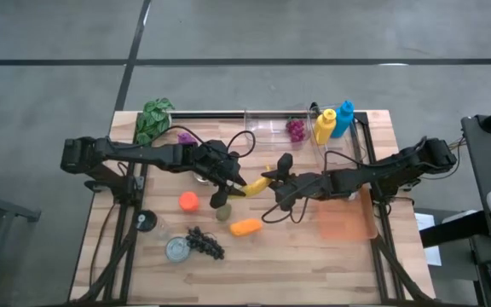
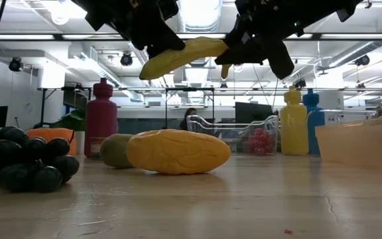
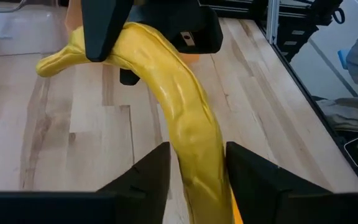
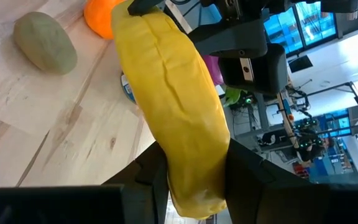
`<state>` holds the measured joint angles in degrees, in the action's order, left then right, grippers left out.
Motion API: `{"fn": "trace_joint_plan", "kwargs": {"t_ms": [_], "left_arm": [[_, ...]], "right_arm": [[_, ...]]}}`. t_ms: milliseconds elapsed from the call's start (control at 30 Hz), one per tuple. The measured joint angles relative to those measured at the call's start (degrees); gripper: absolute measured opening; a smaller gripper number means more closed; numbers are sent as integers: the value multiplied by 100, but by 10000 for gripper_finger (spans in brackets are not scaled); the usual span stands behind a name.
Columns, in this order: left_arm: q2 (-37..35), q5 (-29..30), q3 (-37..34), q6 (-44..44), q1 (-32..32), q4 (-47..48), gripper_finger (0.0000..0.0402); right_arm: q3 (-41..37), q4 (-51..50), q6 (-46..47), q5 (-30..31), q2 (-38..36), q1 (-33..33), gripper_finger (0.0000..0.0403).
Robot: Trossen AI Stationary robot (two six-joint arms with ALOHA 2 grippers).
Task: Pick & Place Food Item
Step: Put the yellow banana into the left transparent bin
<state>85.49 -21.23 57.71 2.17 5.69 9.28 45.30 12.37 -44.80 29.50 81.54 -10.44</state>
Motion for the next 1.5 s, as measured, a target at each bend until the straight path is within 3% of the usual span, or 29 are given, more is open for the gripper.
{"fn": "trace_joint_plan", "kwargs": {"t_ms": [367,733,1100,1500], "left_arm": [[-5,0,0,74,0,-70,230],[-273,-22,24,103,0,-44,266],[-1108,-24,17,662,2,564,273],[-1773,-22,13,855,0,1642,252]], "right_arm": [[0,8,-3,-2,0,-2,107],[0,-2,-17,0,0,-4,107],[-4,-19,373,66,0,139,107],[3,-328,1791,109,-34,1515,107]]}}
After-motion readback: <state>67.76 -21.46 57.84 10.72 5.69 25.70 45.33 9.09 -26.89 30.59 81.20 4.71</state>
